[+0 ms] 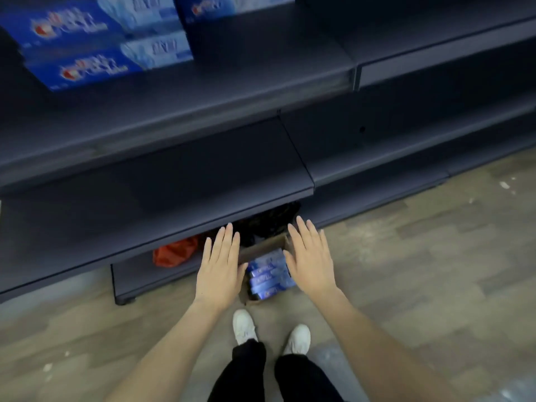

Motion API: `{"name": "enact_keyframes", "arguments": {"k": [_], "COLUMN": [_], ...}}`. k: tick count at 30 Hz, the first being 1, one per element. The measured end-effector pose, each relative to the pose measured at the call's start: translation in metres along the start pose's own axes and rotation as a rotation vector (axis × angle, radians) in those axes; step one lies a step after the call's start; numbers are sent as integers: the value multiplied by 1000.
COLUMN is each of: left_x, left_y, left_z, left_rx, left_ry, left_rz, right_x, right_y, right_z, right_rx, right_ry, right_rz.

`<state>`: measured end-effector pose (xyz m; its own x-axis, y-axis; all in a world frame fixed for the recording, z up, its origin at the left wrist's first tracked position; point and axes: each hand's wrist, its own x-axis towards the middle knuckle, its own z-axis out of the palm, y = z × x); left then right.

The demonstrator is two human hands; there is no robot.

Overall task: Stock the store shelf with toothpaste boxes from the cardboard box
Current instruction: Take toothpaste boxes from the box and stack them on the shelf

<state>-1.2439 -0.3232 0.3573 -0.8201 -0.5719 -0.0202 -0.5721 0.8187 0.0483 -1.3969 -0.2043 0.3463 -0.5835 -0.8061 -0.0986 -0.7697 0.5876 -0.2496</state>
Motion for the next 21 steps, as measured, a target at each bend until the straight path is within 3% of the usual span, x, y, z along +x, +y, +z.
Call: {"name": "enact_keyframes", "arguments": {"k": [6, 11, 21], "left_x": [-2, 18, 65], "left_y": [17, 18, -3], "left_z": [75, 181, 412], "left_rx": [-22, -78, -77], "left_ry": [-213, -343, -605], "left_rz": [-35, -23, -110], "right_x": [-11, 14, 87], "right_y": [28, 52, 84], "right_z": [74, 168, 399], "right_rx": [120, 193, -37], "right_ry": [-199, -383, -711], "right_rz": [5, 21, -59]}}
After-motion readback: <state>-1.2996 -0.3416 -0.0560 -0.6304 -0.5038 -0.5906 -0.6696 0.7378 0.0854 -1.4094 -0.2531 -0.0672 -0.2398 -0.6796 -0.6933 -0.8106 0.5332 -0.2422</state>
